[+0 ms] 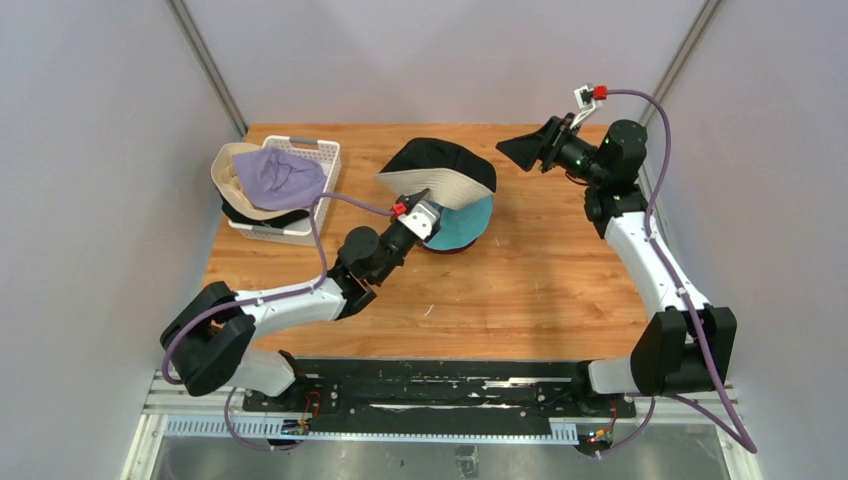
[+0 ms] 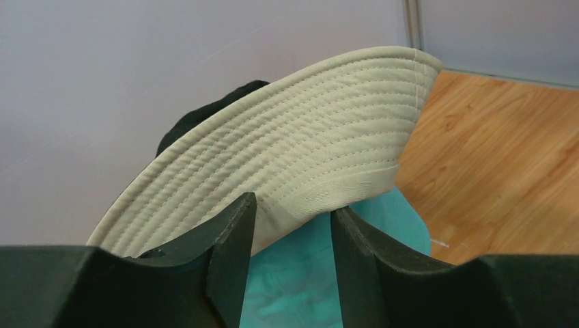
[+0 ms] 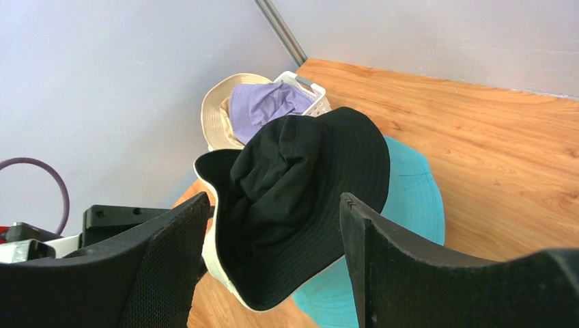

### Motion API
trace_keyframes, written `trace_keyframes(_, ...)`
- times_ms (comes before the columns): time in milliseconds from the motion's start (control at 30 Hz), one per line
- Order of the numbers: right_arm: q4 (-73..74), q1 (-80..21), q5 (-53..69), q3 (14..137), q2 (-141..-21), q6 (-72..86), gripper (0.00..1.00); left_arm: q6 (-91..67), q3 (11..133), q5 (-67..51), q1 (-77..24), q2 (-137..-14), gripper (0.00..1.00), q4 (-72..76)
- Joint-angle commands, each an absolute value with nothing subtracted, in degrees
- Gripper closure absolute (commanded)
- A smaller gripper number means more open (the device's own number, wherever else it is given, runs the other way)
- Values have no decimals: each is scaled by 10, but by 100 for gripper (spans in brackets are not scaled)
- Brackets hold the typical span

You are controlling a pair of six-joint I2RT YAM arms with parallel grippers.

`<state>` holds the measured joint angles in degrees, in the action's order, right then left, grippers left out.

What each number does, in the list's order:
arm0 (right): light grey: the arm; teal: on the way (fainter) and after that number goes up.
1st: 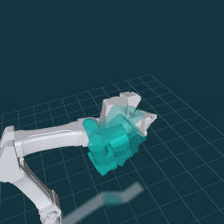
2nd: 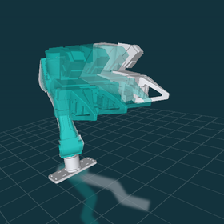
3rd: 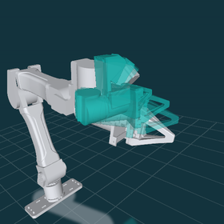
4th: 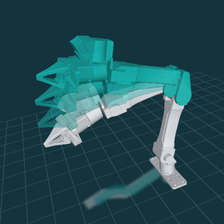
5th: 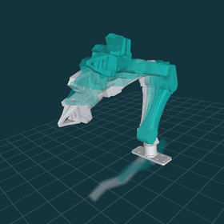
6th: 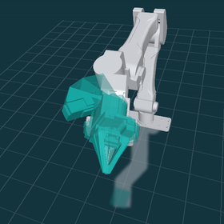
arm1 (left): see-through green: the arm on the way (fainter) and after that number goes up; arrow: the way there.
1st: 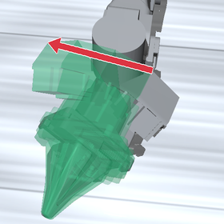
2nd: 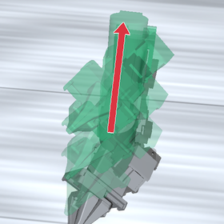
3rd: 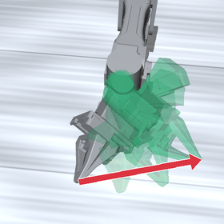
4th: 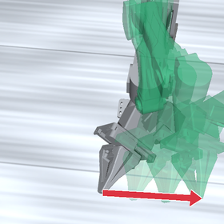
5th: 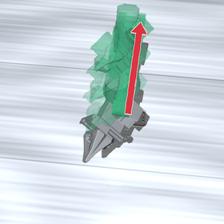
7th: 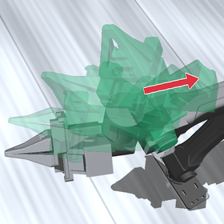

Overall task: Stack the hats
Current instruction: Stack the hat on the hat.

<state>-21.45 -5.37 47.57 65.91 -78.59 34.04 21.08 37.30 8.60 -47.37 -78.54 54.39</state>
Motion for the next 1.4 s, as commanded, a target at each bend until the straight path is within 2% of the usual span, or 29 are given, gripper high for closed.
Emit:
trace_keyframes(0, -213, -47, 483, 648, -765, 342, 31, 212, 362, 115, -492, -787, 50, 539)
trace_keyframes(133, -213, -47, 484, 647, -766, 342, 30, 209, 353, 131, -504, -778, 41, 534)
trace_keyframes(467, -217, -47, 484, 645, -769, 345, 30, 193, 327, 161, -535, -737, 26, 500)
trace_keyframes(800, -209, -47, 492, 646, -772, 351, 30, 189, 301, 243, -583, -659, 25, 465)
trace_keyframes(867, -206, -47, 492, 644, -769, 351, 30, 170, 302, 285, -583, -625, 20, 454)
trace_keyframes(1033, -193, -57, 492, 644, -761, 345, 30, 158, 392, 365, -583, -575, 16, 313)
trace_keyframes(1367, -117, -68, 479, 651, -764, 341, 31, 161, 538, 439, -581, -618, 1, 220)
